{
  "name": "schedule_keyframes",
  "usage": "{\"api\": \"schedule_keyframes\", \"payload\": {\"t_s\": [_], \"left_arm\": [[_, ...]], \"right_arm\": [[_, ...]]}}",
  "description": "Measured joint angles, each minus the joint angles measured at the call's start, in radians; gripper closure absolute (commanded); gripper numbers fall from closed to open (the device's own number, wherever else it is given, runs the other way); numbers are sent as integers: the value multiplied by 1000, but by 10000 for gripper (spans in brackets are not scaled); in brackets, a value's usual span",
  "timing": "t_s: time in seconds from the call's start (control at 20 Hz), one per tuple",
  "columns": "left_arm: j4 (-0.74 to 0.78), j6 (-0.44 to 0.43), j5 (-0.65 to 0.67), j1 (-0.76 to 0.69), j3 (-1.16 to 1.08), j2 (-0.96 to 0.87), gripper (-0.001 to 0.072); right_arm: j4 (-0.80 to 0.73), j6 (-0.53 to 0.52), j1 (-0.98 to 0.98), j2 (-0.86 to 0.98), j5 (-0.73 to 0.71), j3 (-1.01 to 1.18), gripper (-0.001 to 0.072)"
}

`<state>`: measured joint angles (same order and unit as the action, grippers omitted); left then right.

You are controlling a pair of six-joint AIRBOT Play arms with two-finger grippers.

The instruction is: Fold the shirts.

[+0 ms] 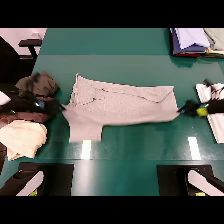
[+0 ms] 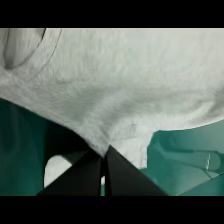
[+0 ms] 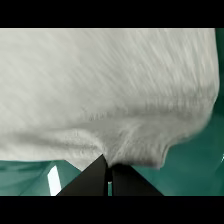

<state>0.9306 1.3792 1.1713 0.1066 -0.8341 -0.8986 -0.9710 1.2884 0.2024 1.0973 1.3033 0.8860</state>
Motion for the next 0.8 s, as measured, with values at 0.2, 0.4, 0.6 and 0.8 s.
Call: {"api": "schedule_keyframes", "payload": {"t_s": [0.2, 0.4, 0.6, 0.8], "left_arm": [[2, 7, 38, 0, -337, 88, 688], [1, 40, 60, 0, -750, 131, 688], [1, 88, 52, 0, -1086, 143, 688], [4, 117, 51, 0, -1212, 142, 688]], "right_arm": [[3, -1, 19, -145, 40, 310, 696], [3, 18, 77, -264, 69, 634, 696], [3, 58, 154, -314, 138, 864, 697], [3, 124, 183, -267, 259, 1051, 698]]}}
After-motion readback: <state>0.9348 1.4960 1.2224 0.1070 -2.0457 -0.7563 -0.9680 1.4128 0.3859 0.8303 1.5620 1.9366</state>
